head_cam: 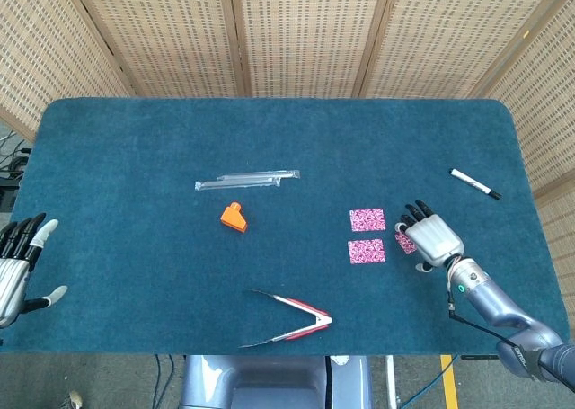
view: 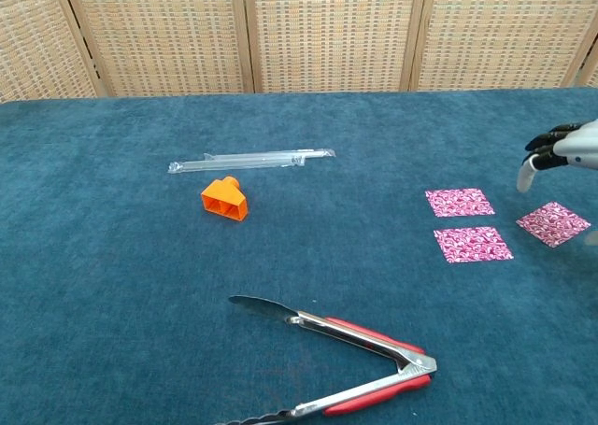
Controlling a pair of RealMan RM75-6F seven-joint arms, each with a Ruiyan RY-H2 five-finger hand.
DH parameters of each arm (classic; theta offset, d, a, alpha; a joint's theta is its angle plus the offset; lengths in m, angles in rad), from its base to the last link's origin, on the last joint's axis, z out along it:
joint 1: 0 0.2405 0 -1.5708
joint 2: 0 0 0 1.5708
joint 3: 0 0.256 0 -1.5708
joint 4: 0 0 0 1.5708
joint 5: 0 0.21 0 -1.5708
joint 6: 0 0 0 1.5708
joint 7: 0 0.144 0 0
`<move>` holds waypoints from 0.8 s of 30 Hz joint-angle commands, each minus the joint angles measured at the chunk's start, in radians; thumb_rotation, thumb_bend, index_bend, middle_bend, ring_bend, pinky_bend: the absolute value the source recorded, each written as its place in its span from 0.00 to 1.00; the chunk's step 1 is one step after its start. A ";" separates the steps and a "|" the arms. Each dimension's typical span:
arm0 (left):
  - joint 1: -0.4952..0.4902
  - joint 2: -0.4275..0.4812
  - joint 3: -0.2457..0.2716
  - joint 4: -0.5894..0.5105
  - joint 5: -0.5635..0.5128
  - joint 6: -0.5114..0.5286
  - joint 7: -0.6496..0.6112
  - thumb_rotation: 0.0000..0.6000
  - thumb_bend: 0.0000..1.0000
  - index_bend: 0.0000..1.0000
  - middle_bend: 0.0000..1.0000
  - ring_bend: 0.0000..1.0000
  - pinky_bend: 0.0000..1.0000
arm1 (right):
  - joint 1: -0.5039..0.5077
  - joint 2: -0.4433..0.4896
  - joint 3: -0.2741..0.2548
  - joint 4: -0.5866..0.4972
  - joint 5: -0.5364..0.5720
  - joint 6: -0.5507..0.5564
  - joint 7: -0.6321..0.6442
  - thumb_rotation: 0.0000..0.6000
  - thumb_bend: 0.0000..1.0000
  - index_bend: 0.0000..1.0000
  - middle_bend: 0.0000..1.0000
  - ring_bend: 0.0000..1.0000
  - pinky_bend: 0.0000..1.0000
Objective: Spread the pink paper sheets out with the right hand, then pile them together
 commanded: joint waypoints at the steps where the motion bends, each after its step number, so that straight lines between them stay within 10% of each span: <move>1: 0.001 0.002 0.000 0.001 0.000 0.001 -0.001 1.00 0.02 0.00 0.00 0.00 0.00 | 0.009 0.005 0.041 -0.026 0.044 0.000 0.030 1.00 0.21 0.28 0.21 0.00 0.00; 24: 0.026 0.033 0.004 -0.002 0.017 0.048 -0.032 1.00 0.02 0.00 0.00 0.00 0.00 | 0.100 -0.131 0.151 0.044 0.252 -0.080 0.001 1.00 0.26 0.34 0.21 0.00 0.00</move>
